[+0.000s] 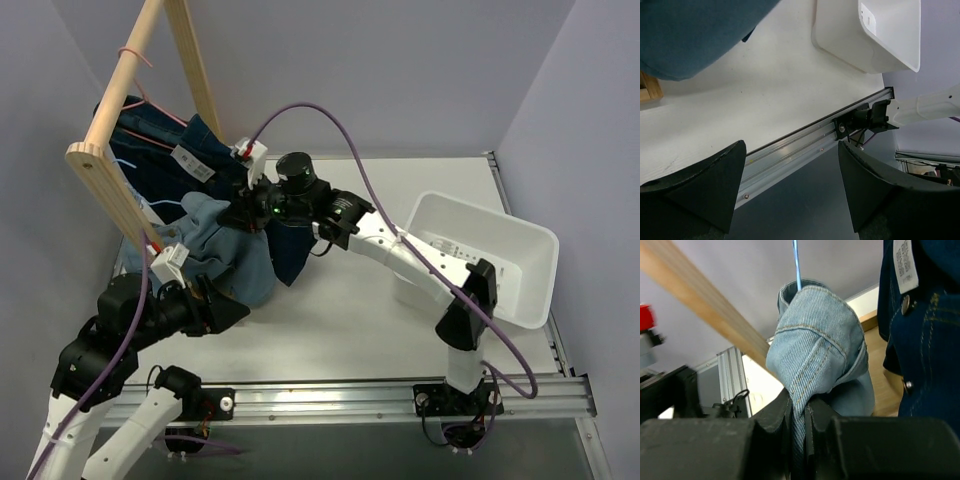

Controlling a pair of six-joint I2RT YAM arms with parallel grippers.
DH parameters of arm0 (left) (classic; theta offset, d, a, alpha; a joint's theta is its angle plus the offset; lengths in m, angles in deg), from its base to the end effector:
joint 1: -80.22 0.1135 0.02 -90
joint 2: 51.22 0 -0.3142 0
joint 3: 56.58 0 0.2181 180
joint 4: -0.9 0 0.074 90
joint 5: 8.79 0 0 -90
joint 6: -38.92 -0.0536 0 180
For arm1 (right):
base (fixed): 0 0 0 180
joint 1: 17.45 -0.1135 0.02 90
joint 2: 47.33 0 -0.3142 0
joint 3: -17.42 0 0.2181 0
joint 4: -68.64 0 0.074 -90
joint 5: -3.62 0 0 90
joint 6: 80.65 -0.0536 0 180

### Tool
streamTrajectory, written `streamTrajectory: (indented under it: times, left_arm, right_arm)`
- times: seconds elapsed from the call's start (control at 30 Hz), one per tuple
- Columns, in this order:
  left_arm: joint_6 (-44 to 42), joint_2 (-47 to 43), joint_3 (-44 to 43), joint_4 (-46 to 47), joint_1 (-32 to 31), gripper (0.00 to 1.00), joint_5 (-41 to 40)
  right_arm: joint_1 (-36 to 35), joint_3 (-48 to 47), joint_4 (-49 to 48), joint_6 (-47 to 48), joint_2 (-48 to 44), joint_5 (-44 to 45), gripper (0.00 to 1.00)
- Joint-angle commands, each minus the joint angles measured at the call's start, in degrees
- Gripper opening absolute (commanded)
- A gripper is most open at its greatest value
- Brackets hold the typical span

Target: Remove the skirt from the hanger

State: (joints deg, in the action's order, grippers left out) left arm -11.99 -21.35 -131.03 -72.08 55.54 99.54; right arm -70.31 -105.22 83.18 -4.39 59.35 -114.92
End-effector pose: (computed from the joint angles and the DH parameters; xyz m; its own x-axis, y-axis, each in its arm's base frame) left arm 0.0045 -0.0206 0.3637 -0.7439 -0.3169 -0.5884 0.2302 0.7050 -0.6708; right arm 0.2458 0.3670 0.4775 -0.2203 0.0547 -0.9739 -0.9639 0.1407 0.2259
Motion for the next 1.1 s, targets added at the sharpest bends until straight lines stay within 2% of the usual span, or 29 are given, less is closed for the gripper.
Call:
streamTrajectory:
  times: [0.0, 0.23, 0.57, 0.87, 1.07]
  left_arm:
    - [-2.0, 2.9, -2.95, 1.19, 0.25, 0.83, 1.71]
    - [-0.59, 9.5, -8.31, 5.78, 0.08, 0.78, 3.47]
    - [-2.09, 20.66, -23.51, 6.65, -1.68, 0.77, 1.98]
    - [-5.6, 29.54, -35.29, 4.98, -3.79, 0.75, -2.5]
    - [-7.1, 32.18, -39.6, 4.1, -4.32, 0.74, -5.14]
  right_arm:
    - [0.48, 5.48, -7.53, 0.64, -8.75, 1.99, 0.0]
    - [0.57, 18.67, -8.77, -0.06, -20.35, 4.8, 0.0]
    - [1.01, 35.72, -6.04, -1.2, -38.11, 10.95, 0.0]
    - [0.83, 43.83, -2.35, -5.33, -54.71, 15.69, 0.0]
    - [0.74, 45.5, 1.52, -6.56, -59.91, 17.02, 0.0]
